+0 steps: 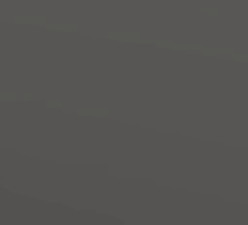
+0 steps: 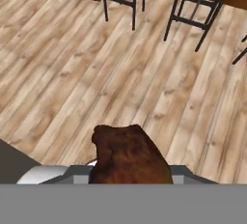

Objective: Take the chicken drumstick from the fridge and place it on the digital scale on the counter by the fridge. Wait a few seconds for a reading, then move it to the plate on the dining counter.

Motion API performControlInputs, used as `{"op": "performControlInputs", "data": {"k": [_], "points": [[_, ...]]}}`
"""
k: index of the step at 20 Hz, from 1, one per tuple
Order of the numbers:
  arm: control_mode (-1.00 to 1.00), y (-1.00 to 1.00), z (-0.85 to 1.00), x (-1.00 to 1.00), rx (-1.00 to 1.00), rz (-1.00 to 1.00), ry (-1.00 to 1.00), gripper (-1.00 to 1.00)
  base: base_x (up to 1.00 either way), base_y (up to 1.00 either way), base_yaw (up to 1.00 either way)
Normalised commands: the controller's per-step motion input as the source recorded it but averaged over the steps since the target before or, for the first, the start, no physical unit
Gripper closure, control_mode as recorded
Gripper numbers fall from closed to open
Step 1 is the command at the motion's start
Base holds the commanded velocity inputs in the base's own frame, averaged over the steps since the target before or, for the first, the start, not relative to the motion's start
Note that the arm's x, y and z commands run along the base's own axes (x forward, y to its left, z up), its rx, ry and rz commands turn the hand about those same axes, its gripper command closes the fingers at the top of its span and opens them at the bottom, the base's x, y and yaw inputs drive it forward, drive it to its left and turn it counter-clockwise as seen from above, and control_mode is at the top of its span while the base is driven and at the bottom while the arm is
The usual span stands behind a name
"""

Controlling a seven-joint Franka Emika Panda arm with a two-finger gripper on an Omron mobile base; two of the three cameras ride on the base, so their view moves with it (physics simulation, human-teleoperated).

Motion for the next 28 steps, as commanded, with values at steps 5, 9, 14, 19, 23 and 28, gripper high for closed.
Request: {"op": "performControlInputs", "data": {"k": [5, 9, 14, 19, 23, 28], "points": [[1.00, 0.00, 0.00, 0.00, 0.00, 0.00, 0.00, 1.00, 1.00, 0.46, -0.47], [1.00, 0.00, 0.00, 0.00, 0.00, 0.00, 0.00, 1.00, 1.00, 0.59, -0.32], [1.00, 0.00, 0.00, 0.00, 0.00, 0.00, 0.00, 1.00, 0.89, 0.82, -0.27], [1.00, 0.00, 0.00, 0.00, 0.00, 0.00, 0.00, 1.00, 0.66, 0.99, -0.17], [1.00, 0.00, 0.00, 0.00, 0.00, 0.00, 0.00, 1.00, 0.74, 0.92, -0.12], [1.00, 0.00, 0.00, 0.00, 0.00, 0.00, 0.00, 1.00, 0.97, 0.59, -0.15]]}}
